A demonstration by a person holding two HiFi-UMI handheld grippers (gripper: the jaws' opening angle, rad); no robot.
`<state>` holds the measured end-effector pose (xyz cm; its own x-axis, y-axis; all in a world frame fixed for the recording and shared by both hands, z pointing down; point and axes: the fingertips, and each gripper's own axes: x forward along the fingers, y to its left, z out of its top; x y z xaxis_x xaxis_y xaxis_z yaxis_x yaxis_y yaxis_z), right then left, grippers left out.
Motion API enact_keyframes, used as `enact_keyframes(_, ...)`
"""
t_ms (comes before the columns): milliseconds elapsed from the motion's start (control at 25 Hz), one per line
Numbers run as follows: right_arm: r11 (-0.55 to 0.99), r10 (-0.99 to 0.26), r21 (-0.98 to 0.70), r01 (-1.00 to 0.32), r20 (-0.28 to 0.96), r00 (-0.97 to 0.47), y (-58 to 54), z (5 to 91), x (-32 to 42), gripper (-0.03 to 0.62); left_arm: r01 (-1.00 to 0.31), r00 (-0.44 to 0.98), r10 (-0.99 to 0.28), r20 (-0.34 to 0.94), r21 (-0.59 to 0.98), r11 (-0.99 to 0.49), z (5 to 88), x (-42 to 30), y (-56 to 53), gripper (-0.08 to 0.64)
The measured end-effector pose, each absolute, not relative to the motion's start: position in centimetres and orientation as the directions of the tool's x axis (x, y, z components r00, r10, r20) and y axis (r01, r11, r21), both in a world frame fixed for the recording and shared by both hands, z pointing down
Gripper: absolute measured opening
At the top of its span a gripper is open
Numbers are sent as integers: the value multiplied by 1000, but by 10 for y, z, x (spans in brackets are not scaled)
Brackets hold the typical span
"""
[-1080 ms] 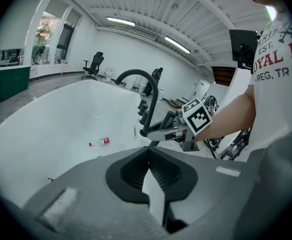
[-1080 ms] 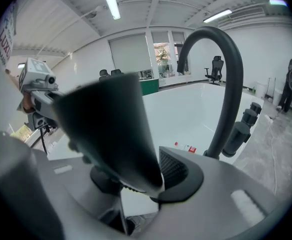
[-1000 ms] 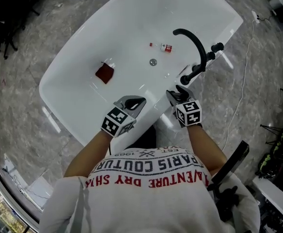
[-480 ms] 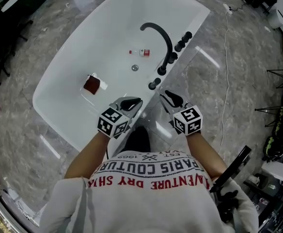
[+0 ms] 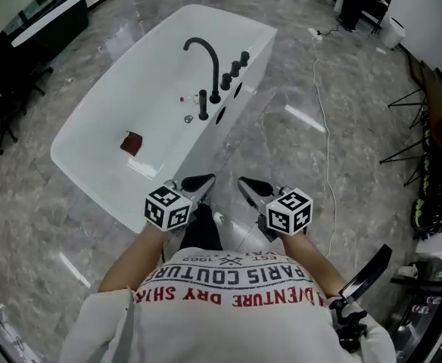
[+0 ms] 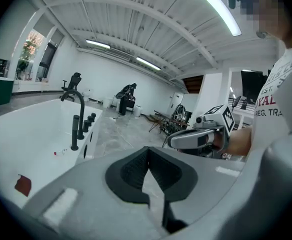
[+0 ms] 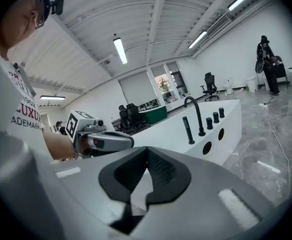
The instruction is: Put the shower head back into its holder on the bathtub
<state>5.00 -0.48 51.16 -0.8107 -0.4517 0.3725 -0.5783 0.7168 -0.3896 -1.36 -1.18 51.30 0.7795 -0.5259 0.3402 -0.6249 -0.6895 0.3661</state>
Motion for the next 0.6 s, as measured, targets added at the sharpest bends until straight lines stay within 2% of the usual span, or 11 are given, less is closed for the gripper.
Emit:
enact_keyframes(240,736,-438,-405,-542,326,-838,103,476,87,2,-609,791,-524,315,324,-724,461,30,97,2)
enact_keyframes(600,758,-440,-397,-517,274,-855,191,419,105,2,-605,785,-514,347,248,-757,418,59,179,2)
